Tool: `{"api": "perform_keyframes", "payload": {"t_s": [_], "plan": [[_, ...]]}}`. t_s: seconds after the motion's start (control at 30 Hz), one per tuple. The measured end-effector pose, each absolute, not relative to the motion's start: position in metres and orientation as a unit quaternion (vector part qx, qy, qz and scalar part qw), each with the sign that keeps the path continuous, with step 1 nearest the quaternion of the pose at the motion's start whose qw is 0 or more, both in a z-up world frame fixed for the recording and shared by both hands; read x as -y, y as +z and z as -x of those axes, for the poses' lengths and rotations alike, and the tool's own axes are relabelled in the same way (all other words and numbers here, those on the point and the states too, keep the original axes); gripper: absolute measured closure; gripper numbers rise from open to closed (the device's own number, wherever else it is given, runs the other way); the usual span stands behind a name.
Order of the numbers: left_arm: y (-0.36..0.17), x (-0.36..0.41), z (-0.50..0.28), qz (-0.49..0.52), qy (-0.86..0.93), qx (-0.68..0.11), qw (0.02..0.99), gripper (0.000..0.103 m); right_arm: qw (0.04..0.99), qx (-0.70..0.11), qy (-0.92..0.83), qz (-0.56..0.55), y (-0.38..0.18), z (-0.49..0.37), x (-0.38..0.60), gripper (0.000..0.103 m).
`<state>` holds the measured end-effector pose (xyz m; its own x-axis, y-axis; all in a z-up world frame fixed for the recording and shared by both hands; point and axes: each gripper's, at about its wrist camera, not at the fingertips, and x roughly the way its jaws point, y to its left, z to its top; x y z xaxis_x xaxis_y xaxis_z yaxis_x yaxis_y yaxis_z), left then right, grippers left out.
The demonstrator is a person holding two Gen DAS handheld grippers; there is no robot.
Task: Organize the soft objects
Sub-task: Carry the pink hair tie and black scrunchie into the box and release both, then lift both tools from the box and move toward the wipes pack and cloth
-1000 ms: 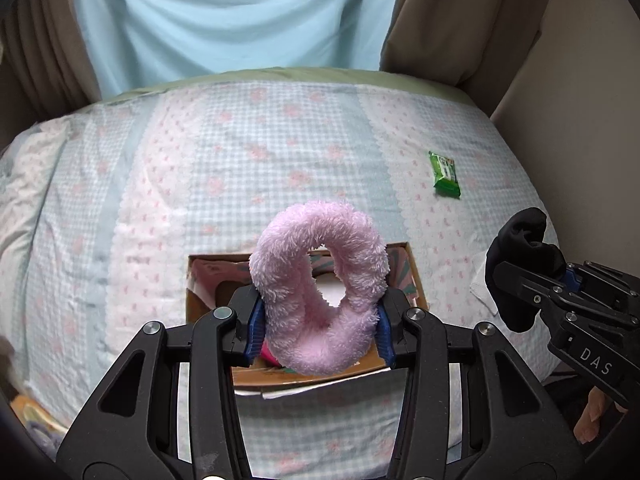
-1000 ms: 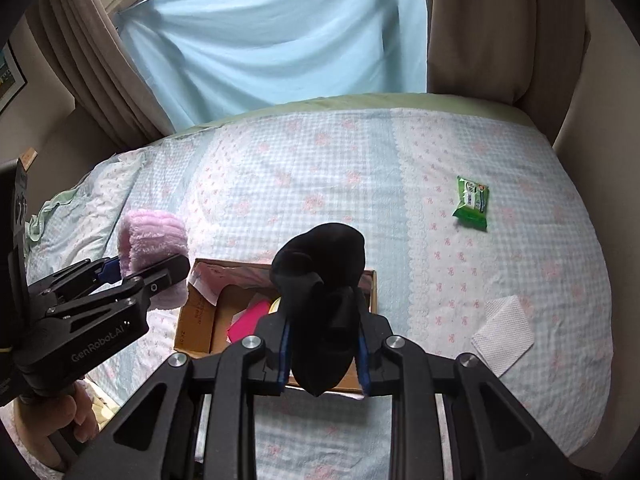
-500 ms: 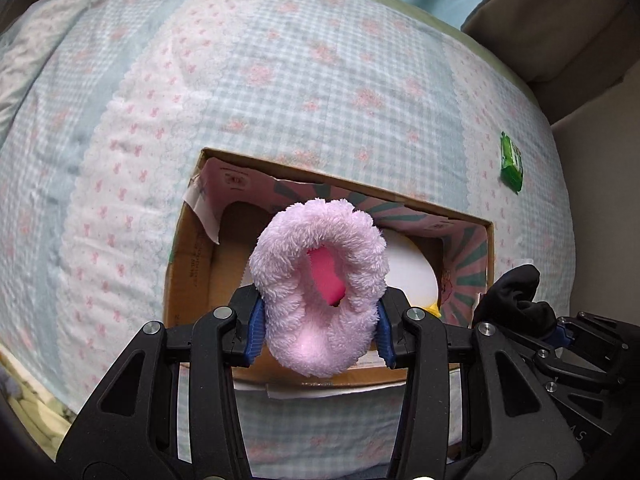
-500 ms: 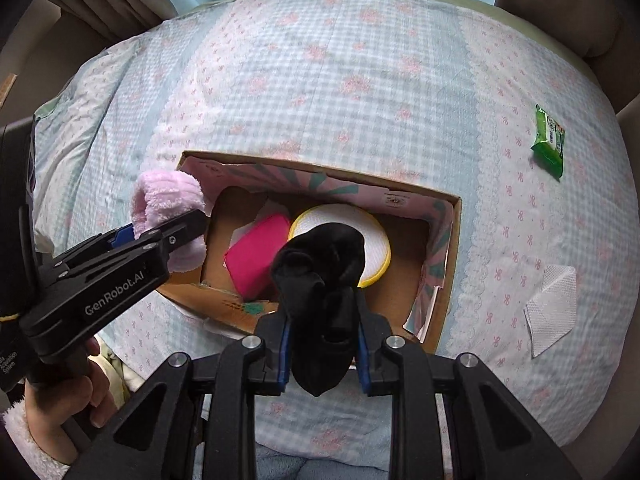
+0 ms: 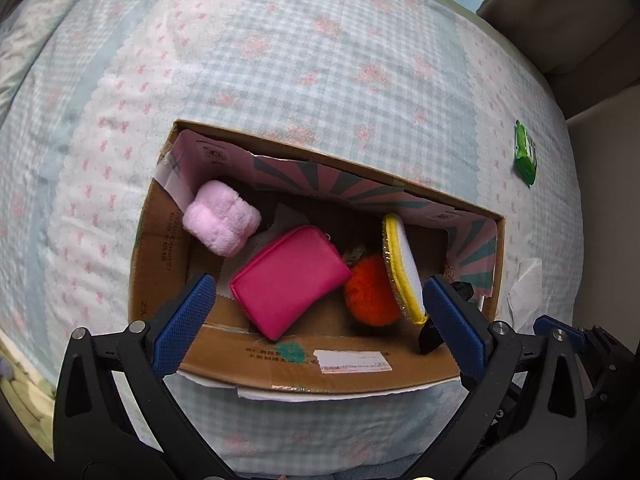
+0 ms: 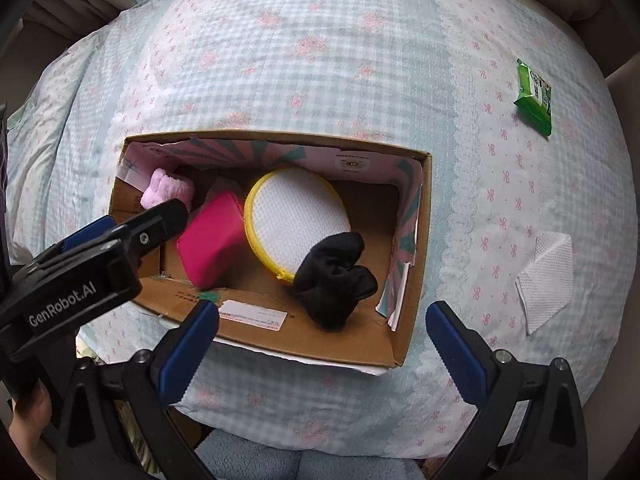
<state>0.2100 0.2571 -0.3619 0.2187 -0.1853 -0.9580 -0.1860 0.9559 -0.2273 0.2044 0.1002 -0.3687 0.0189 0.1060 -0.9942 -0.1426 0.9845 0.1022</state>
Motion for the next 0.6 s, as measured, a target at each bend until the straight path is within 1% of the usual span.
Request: {"api": "perform_keyframes", "payload": {"t_s": [0.2, 0.37, 0.6], "plan": [[-0.356, -0.25, -0.195, 0.145, 0.004, -0.624, 0.768, 0.0, 0.731, -0.676, 0.097, -0.004, -0.353, -0.197, -0.093, 0.0], [-0.34, -0.246, -0.187, 0.128, 0.01, -0.619, 0.775, 0.0, 0.754, -0.648, 0.11, 0.007, -0.336, -0.187, -0.092, 0.0], [-0.295, -0.238, -0.174, 0.099, 0.009, -0.6, 0.794, 0.0, 0.775, -0.619, 0.128, 0.007, -0.313, -0.168, -0.083, 0.0]]}}
